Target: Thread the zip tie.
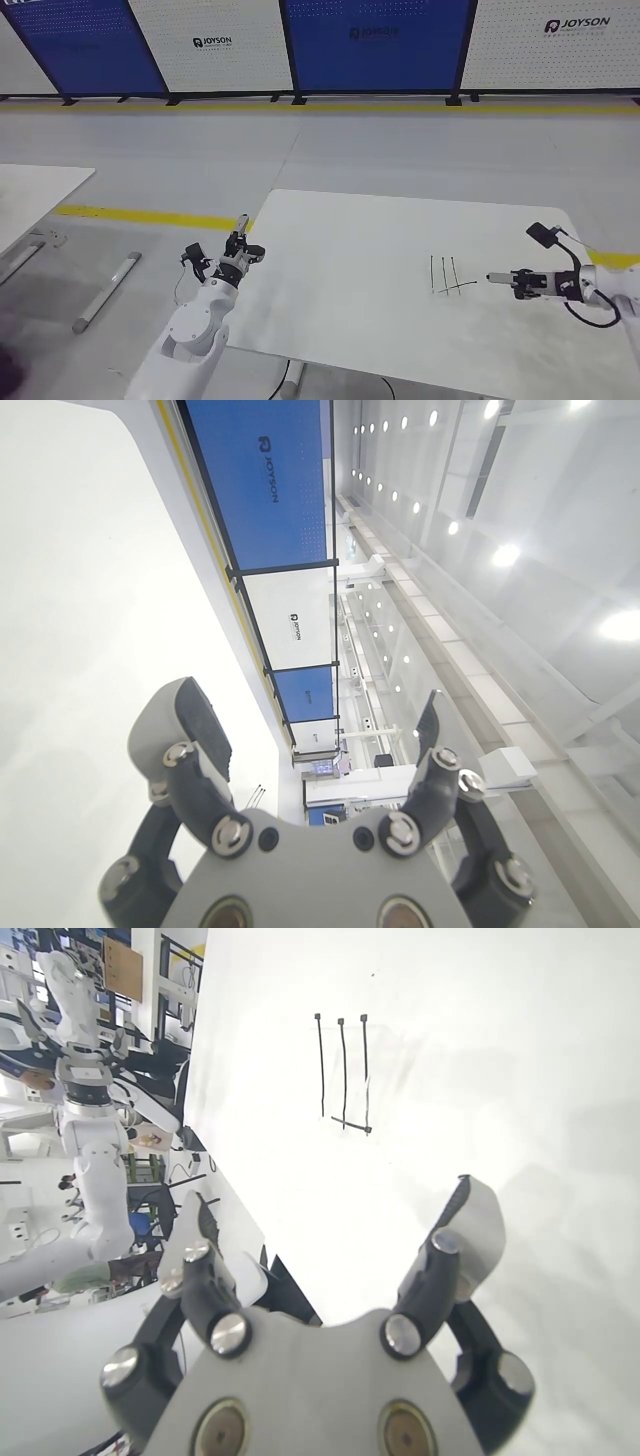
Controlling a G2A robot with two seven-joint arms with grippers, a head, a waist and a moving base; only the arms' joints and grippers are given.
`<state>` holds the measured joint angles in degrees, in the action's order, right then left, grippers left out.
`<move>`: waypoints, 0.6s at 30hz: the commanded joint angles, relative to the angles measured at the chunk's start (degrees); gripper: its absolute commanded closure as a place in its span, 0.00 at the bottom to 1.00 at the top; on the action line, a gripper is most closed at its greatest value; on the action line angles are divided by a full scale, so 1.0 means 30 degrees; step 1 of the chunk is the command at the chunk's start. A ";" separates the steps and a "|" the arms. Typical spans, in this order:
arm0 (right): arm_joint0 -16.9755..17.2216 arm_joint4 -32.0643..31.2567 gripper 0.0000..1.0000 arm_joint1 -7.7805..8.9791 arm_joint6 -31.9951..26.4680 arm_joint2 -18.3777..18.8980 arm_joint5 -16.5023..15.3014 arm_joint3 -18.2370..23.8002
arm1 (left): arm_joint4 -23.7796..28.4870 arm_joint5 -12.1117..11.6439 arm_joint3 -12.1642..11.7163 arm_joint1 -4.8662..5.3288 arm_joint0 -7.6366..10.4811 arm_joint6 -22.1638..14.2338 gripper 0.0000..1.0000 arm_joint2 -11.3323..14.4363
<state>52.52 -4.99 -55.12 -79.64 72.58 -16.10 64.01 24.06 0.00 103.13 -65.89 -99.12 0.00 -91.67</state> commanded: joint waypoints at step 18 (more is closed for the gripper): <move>-0.2391 0.5728 0.00 0.0750 0.0001 -0.4502 -0.1125 -0.1235 | 0.0000 0.0000 0.0000 0.0000 0.0000 0.0000 0.00 0.0000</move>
<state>46.21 11.80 -53.01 -79.64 60.10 -19.48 61.05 24.06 0.00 103.13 -65.89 -99.12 0.00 -91.67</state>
